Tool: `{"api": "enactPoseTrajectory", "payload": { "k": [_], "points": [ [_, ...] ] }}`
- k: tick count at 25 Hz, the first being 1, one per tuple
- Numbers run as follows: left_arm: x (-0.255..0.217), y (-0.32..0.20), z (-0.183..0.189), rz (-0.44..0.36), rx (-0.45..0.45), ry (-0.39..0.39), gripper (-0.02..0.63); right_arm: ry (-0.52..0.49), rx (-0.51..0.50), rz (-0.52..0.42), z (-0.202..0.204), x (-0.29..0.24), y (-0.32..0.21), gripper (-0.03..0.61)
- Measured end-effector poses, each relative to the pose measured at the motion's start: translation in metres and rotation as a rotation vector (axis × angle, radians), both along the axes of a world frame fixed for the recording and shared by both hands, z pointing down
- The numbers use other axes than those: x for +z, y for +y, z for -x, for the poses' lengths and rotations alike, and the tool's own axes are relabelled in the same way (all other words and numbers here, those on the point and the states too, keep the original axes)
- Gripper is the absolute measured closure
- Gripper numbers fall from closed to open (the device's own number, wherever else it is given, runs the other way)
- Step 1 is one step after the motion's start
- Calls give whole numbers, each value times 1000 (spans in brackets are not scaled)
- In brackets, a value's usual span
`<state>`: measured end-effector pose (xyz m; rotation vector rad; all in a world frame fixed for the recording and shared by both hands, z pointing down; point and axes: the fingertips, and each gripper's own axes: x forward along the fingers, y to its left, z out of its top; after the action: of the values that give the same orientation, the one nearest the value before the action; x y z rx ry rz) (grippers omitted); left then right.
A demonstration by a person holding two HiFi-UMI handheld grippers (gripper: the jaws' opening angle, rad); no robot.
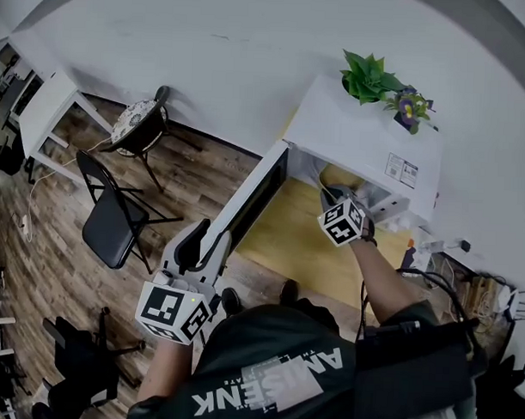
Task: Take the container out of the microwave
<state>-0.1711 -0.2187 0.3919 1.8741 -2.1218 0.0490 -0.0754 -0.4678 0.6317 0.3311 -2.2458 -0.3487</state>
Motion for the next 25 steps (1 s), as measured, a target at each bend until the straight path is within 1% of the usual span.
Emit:
{"api": "enactPoseTrajectory", "payload": {
  "k": [7,13,17,22,25],
  "points": [
    [-2,0,1,-3,151,-15,465,-78,55,101,-2,-33,53,551],
    [-9,1,7,-31,235,-14,465,-112,77,138,-10,-64,96,551],
    [-6,2,8,-18,287,-47,465,-143,81,139,-14,-88,124,551],
    [-9,4,8,-53,357,0,465,-189,113,106,-19,-127,152,551],
    [-9,3,4,-48,416,4,466,-220,145,102,-25,-153,168,551]
  ]
}}
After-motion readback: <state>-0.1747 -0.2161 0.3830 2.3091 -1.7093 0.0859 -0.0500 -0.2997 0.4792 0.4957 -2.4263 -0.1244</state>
